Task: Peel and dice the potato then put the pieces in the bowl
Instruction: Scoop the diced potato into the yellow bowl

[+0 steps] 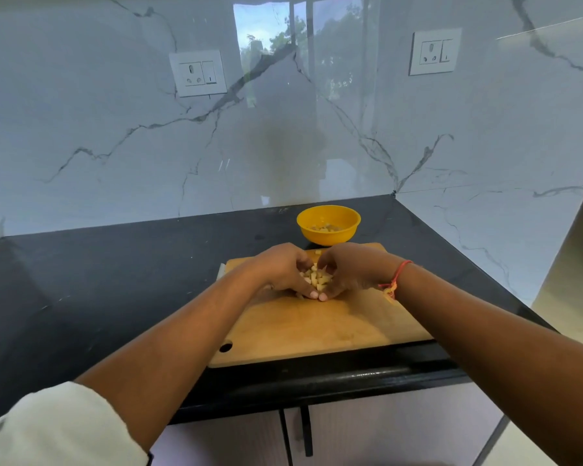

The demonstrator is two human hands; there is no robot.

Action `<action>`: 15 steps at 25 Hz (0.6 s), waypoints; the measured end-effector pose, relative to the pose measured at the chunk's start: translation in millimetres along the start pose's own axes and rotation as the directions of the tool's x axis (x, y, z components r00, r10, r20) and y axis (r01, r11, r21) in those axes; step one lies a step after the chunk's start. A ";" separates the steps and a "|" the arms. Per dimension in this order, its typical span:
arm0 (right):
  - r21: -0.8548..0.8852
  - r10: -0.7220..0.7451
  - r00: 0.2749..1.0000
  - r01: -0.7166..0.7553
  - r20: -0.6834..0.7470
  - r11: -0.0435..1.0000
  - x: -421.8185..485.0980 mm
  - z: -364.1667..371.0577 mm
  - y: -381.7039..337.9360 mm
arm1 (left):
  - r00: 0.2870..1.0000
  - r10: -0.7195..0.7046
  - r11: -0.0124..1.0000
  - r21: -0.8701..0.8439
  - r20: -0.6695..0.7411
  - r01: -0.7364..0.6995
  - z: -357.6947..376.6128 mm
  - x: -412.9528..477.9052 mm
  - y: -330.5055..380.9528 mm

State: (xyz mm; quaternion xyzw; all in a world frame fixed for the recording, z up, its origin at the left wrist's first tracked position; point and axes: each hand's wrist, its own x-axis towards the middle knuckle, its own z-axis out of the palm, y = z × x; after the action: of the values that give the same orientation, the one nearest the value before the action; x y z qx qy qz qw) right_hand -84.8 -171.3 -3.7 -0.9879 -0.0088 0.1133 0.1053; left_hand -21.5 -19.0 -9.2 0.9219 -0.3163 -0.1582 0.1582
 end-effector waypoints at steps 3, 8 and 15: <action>0.069 -0.017 0.999 0.019 -0.029 0.997 3.4 2.6 3.8 | 1.000 -0.005 0.986 -0.168 -0.031 0.000 1.7 -0.3 -2.2; 0.278 0.023 0.995 0.005 -0.097 0.960 3.4 5.5 11.5 | 0.996 -0.060 0.921 -0.389 -0.071 0.027 6.8 1.5 -5.7; 0.648 0.073 0.997 -0.042 -0.021 0.761 9.7 -4.2 20.5 | 0.993 -0.121 0.792 -0.604 -0.010 0.091 -2.3 10.4 -3.7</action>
State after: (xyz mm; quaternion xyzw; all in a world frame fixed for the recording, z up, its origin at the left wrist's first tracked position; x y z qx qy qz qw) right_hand -74.6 -191.9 -6.2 -0.8933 0.0634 0.0902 0.4358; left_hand -10.9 -22.4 -10.6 0.8435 -0.1937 -0.2370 0.4414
